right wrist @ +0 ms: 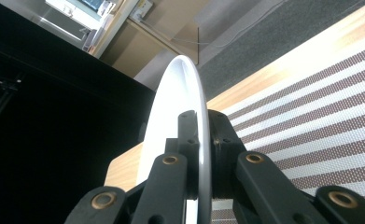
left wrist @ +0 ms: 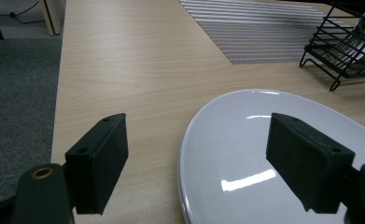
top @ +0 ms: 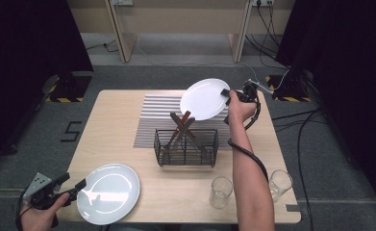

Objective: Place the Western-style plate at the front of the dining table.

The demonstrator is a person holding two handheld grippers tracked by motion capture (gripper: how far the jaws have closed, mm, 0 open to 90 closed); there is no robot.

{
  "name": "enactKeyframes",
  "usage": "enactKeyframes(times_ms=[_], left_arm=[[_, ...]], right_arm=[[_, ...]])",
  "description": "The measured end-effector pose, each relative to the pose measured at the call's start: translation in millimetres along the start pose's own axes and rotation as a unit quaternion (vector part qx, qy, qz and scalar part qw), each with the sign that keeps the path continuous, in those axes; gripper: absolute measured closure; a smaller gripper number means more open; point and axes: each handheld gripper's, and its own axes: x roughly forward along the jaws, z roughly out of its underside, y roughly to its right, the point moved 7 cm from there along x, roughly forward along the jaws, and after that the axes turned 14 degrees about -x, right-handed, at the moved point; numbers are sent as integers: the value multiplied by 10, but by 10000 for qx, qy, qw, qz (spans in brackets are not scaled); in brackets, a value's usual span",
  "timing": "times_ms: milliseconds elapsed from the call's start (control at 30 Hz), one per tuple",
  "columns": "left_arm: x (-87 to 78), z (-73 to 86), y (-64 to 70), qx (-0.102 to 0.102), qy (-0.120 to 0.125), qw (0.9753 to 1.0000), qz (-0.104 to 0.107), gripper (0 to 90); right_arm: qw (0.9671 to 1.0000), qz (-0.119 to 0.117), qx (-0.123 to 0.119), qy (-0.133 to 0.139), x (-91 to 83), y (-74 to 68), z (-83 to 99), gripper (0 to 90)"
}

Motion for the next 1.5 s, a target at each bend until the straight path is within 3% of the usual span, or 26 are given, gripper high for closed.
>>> enactKeyframes(times_ms=[900, 1500], left_arm=[[3, 7, -6, -2, -15, 10000, 0, 201], [14, 14, -3, -2, -35, 10000, 4, 201]], right_arm=[[9998, 98, 55, -184, 111, 69, 102, 853], [9994, 167, 155, -279, 139, 191, 171, 853]])
